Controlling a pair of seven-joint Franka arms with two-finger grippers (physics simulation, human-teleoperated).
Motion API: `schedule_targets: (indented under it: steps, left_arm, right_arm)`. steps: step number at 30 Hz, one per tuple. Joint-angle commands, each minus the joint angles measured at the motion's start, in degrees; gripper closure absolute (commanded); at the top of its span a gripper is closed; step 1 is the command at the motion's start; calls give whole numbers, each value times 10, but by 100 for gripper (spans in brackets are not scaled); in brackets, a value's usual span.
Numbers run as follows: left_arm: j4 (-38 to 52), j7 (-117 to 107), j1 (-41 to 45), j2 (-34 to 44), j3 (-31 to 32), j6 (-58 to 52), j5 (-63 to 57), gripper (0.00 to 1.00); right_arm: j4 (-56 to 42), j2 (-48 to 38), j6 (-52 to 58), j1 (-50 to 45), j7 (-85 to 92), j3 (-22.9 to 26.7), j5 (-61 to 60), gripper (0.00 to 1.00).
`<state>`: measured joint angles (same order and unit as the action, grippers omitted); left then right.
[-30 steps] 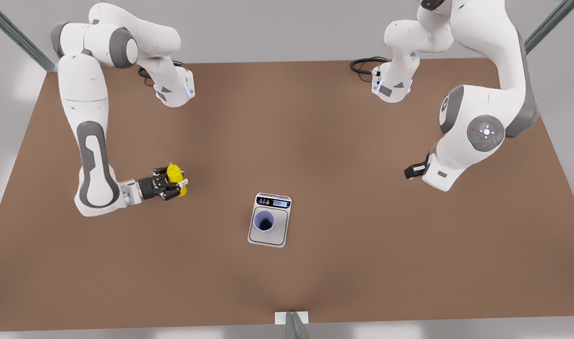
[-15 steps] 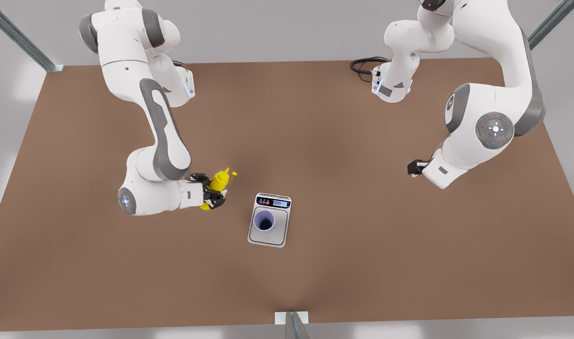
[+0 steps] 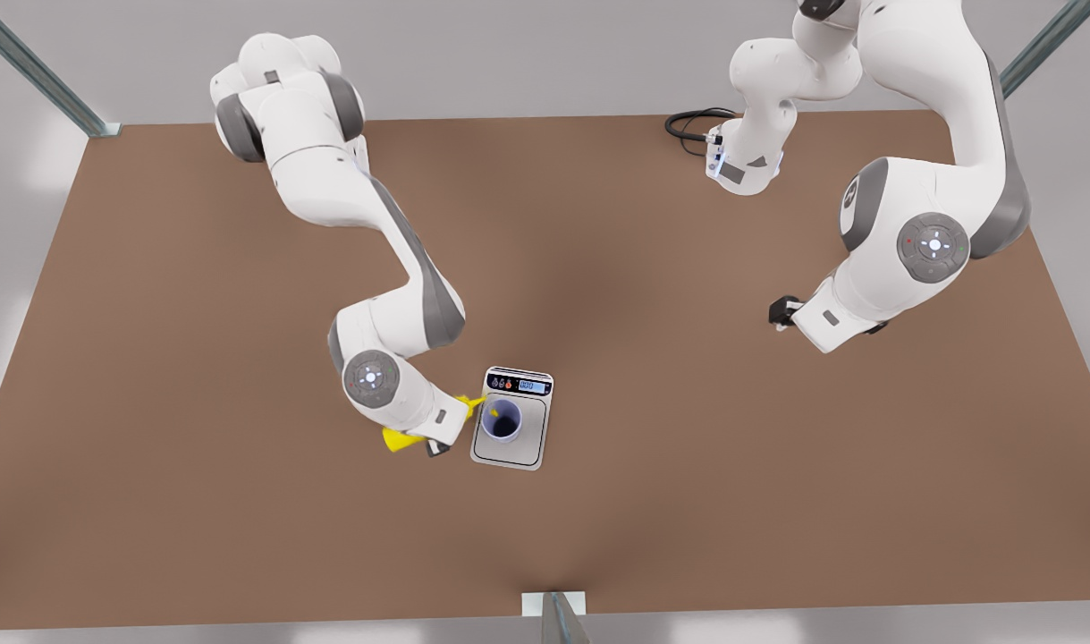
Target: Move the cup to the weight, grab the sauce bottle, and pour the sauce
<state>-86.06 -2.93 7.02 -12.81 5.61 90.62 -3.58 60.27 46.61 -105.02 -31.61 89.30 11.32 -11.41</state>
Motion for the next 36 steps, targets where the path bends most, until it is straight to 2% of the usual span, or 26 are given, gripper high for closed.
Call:
schedule_targets:
  steps: [1,7,16,36]
  left_arm:
    - [0,50,0,1,0,-4,0,0]
    - [0,50,1,1,0,-7,0,0]
    - [1,46,2,2,8,-19,-1,0]
    - [1,45,2,2,12,-20,-2,0]
  right_arm:
    - [-7,8,-23,-5,-367,0,60,53]
    - [-24,41,-59,-38,-368,10,111,53]
    - [-17,43,-61,-68,-358,12,203,53]
    - [0,40,-60,-71,-336,5,213,53]
